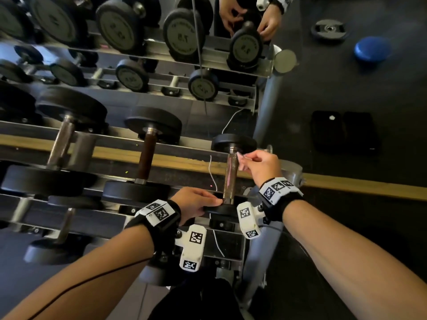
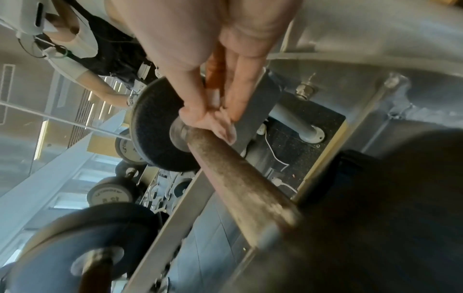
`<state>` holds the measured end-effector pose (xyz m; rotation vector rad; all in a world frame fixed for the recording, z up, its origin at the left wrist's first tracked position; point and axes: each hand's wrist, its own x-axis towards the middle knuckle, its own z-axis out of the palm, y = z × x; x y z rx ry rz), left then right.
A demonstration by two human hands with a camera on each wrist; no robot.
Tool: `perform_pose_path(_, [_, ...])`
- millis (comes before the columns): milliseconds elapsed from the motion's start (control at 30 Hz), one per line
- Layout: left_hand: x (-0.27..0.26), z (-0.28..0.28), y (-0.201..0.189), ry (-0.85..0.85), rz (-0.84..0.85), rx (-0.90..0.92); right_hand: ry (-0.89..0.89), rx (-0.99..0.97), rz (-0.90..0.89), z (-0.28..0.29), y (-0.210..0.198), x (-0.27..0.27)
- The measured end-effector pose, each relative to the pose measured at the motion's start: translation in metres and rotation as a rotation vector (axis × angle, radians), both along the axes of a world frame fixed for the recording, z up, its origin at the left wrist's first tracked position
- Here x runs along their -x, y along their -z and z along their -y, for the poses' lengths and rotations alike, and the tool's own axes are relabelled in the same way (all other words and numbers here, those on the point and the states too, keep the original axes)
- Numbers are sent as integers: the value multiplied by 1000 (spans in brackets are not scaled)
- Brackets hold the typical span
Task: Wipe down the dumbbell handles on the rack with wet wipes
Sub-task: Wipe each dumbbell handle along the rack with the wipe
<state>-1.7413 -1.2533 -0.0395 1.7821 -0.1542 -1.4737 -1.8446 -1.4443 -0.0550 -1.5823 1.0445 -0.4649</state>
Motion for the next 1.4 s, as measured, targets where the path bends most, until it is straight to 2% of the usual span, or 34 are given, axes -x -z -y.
perform_pose_path(100, [-2,-1,2,16,14,-18,-92,42,-6,-12,7,11])
perform_pose_path(333, [-2,-1,-1,-36,-98,-13,-342,-60,-55,-18,7,42])
perform_pose_path(533, [0,0,-4,-57,-102,-6,-68,89,47,8,-3,12])
perform_pose_path(600, [0,0,-4,-61,-97,-13,-99,127,13,5,-2,5])
perform_pose_path(733, [-1,0,-3,-62,-115,-13,-163,58,28,-10,7,15])
perform_pose_path(900, [-2,1,-3,-68,-136,-8,-455,49,-50,-13,8,35])
perform_pose_path(1000, [-1,1,-2,-83,-144,-6,-394,49,-33,-3,2,27])
perform_pose_path(1133, [-1,1,-3,-78,-138,2,-197,206,-29,6,0,12])
perform_pose_path(1300, [-2,2,-5,-80,-146,0,-306,160,-22,-9,1,16])
perform_pose_path(1400, [-1,1,-5,-88,-151,2,-451,111,-62,-18,1,33])
